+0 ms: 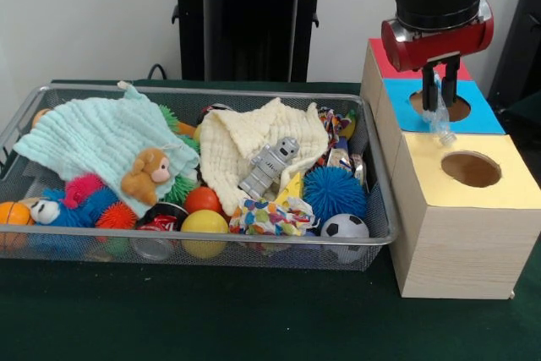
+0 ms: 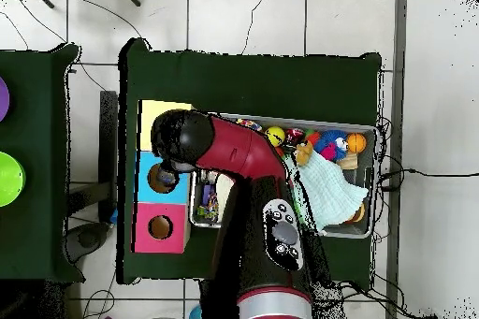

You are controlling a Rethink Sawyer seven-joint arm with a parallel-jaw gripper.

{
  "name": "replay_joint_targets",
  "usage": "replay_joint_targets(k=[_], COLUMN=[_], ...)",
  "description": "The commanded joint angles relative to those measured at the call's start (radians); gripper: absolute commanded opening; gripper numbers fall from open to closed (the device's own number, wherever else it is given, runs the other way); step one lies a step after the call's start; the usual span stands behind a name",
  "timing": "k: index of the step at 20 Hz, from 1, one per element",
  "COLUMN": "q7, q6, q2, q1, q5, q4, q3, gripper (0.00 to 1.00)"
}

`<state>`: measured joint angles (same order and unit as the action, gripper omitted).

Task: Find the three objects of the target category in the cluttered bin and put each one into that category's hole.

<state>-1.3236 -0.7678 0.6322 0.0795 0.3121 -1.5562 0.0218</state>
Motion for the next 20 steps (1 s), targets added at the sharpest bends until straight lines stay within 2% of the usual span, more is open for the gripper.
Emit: replay_joint_targets(k=[1, 6, 7, 14, 20], q7=[-0.162, -0.194, -0.196, -0.250, -0.256], q6=[-0.054, -0.095, -0.092, -0.263, -0.313], q2=[-0.110, -0.110, -0.087, -0.031, 0.004], q1=[0.032, 0.015, 0.013, -0.013, -0.022], q5=[0.010, 0.013, 0.017, 0.005, 0.008], q4=[0.015, 0.038, 0.006, 0.009, -0.055], q3=[0.081, 0.068, 0.066, 0.034, 0.016], gripper=[0.00, 0.00, 0.00, 0.00, 0.00])
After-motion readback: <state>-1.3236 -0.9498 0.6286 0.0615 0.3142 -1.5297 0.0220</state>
